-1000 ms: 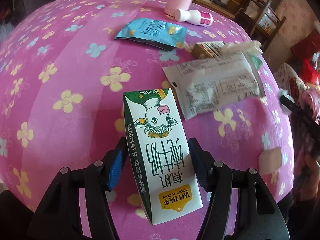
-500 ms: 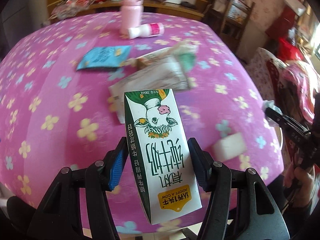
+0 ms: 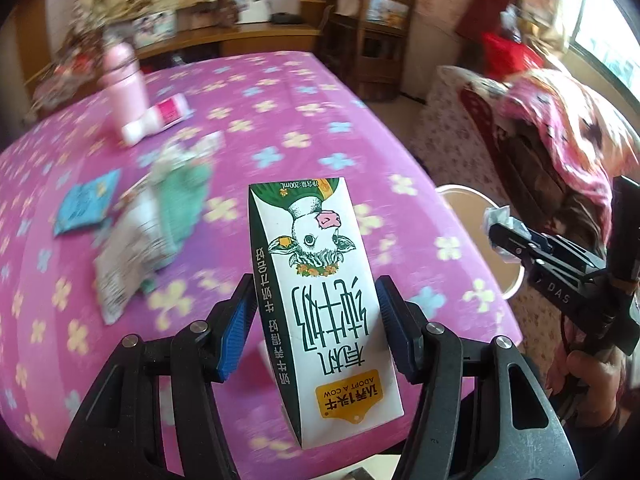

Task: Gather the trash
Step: 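Carry the milk carton and plastic wrapper over the white bucket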

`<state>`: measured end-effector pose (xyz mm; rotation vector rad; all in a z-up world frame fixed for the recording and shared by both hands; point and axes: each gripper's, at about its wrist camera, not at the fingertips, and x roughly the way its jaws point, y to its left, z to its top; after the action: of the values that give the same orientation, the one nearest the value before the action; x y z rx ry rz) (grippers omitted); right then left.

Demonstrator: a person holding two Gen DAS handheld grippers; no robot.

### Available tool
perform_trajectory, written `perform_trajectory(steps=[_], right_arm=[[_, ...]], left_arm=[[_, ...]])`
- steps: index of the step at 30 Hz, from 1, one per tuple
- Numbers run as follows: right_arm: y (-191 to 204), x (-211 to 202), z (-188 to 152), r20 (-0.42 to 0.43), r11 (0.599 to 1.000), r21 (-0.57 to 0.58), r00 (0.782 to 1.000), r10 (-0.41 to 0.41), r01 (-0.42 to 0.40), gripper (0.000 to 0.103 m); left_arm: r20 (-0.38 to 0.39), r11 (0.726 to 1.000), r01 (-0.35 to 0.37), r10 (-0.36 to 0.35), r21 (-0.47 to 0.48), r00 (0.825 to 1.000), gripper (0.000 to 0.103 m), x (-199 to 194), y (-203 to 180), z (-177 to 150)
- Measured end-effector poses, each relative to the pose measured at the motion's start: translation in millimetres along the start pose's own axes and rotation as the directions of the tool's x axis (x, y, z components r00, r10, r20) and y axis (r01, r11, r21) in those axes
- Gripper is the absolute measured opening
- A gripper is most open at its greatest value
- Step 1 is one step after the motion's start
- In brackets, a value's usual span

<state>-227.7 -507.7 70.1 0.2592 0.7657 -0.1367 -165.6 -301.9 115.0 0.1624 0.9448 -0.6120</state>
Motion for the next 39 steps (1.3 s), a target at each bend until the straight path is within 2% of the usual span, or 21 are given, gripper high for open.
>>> perform_trajectory(steps=[8, 16, 28, 30, 32, 34, 39], right_arm=[[-66, -11, -10, -0.011, 0.991, 0.099, 0.996, -0.087, 0.087, 0.024], [-119, -7, -22, -0.053, 0.972, 0.183, 0.989, -0.138, 0.146, 0.024], [-166, 21, -25, -0.090, 0.945, 0.265, 0.980, -0.176, 0.194, 0.024], [-170, 24, -25, -0.094, 0.941, 0.274, 0.979, -0.179, 0.198, 0.027], [-174, 27, -25, -0.099, 0.935, 0.283, 0.976, -0.194, 0.214, 0.053], [-176, 27, -25, -0.090, 0.930, 0.288, 0.974, -0.210, 0.227, 0.062], [-179, 27, -30, -0.096, 0.923, 0.308, 0.973, -0.212, 0.232, 0.062]], left_arm=[[-0.011, 0.992, 0.083, -0.082, 0.092, 0.997, 0.058, 26, -71, 26], [-0.058, 0.979, 0.164, -0.158, 0.121, 0.986, 0.058, 60, -124, 43], [-0.111, 0.965, 0.256, -0.249, 0.060, 0.962, 0.058, 115, -166, 54], [-0.114, 0.960, 0.276, -0.270, 0.042, 0.956, 0.059, 121, -166, 56], [-0.107, 0.955, 0.295, -0.290, 0.027, 0.951, 0.059, 125, -167, 59], [-0.104, 0.949, 0.316, -0.313, 0.011, 0.944, 0.059, 128, -167, 60], [-0.105, 0.934, 0.355, -0.356, -0.028, 0.929, 0.067, 130, -164, 61]])
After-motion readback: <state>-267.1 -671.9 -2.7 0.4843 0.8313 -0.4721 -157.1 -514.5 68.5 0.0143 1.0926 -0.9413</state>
